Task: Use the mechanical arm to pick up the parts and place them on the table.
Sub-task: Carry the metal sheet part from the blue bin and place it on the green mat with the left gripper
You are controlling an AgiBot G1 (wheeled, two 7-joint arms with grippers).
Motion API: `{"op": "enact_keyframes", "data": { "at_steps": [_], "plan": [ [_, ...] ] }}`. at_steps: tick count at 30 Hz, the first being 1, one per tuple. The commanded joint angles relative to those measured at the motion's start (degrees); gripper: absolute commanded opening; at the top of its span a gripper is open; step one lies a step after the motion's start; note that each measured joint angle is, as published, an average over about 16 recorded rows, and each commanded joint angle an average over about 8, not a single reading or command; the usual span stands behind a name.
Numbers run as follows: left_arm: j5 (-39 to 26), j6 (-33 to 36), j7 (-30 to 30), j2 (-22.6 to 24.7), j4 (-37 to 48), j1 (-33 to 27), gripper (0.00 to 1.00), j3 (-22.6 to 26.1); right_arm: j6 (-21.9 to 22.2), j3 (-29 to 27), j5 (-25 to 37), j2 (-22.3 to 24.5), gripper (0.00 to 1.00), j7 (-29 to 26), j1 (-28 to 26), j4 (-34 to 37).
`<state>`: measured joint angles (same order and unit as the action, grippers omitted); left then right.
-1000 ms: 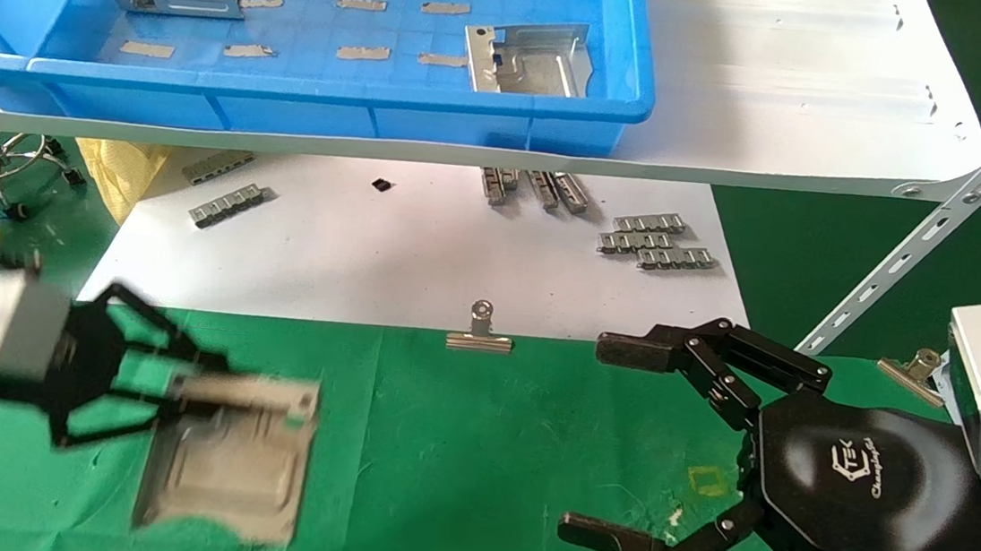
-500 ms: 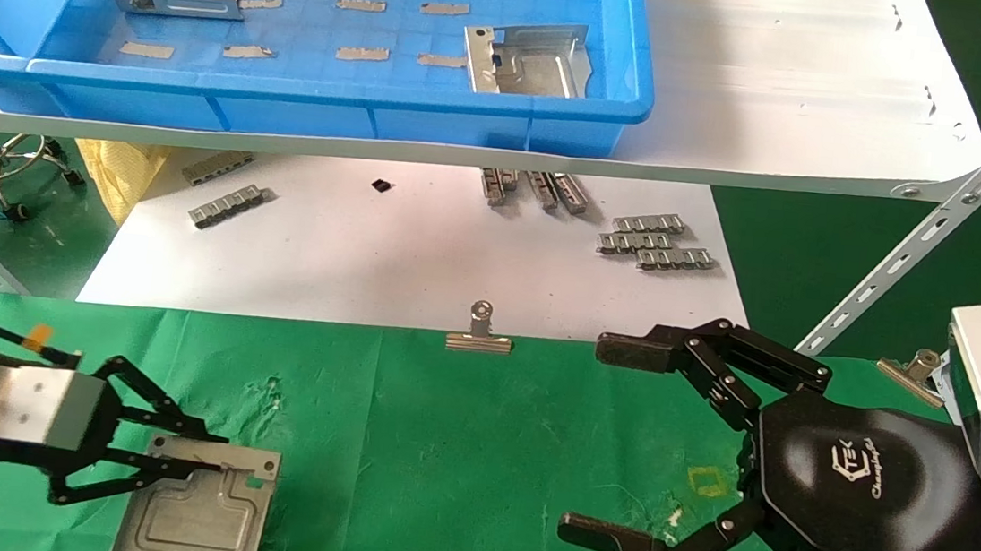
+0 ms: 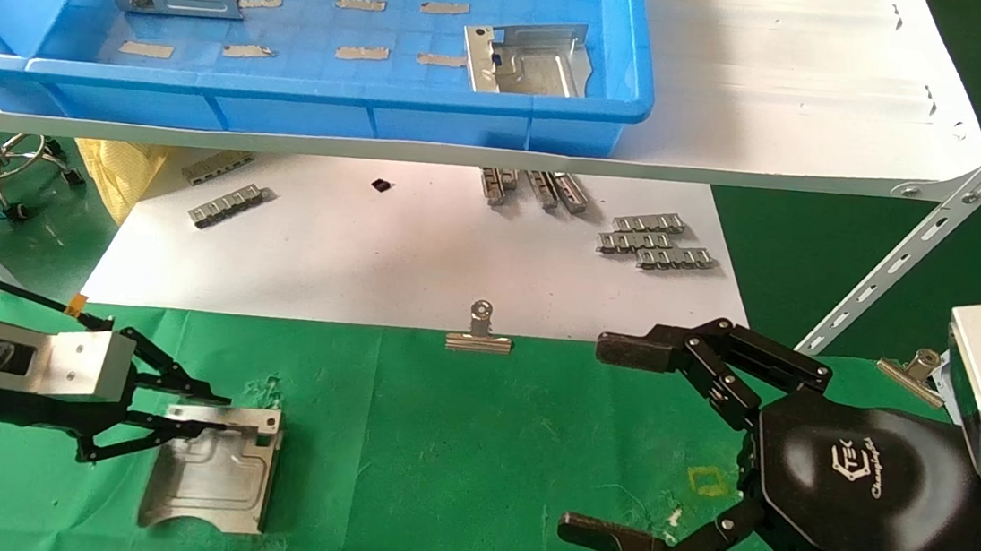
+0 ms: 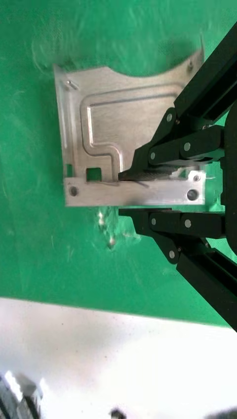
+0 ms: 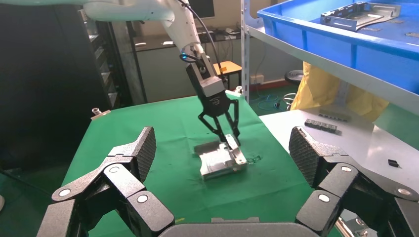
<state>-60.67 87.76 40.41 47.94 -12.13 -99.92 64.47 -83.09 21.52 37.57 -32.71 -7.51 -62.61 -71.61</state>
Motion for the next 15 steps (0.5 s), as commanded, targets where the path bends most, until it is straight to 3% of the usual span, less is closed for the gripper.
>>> {"op": "enact_keyframes", "data": {
  "at_steps": [1, 7, 15],
  "plan": [
    [0.11, -0.60, 1.07, 0.60, 1.29, 0.08, 1.00, -0.13, 0.00, 0.00, 0.00, 0.00, 1.00, 0.00, 0.00, 0.00],
    [4.35, 2.59, -0.07, 0.18, 2.64, 0.37, 1.00, -2.28, 0.00, 0.00, 0.00, 0.00, 1.00, 0.00, 0.00, 0.00],
    [14.18, 3.78, -11.57, -3.23, 0.33, 4.45, 1.00, -5.73, 0.00, 0.00, 0.00, 0.00, 1.00, 0.00, 0.00, 0.00]
  ]
}}
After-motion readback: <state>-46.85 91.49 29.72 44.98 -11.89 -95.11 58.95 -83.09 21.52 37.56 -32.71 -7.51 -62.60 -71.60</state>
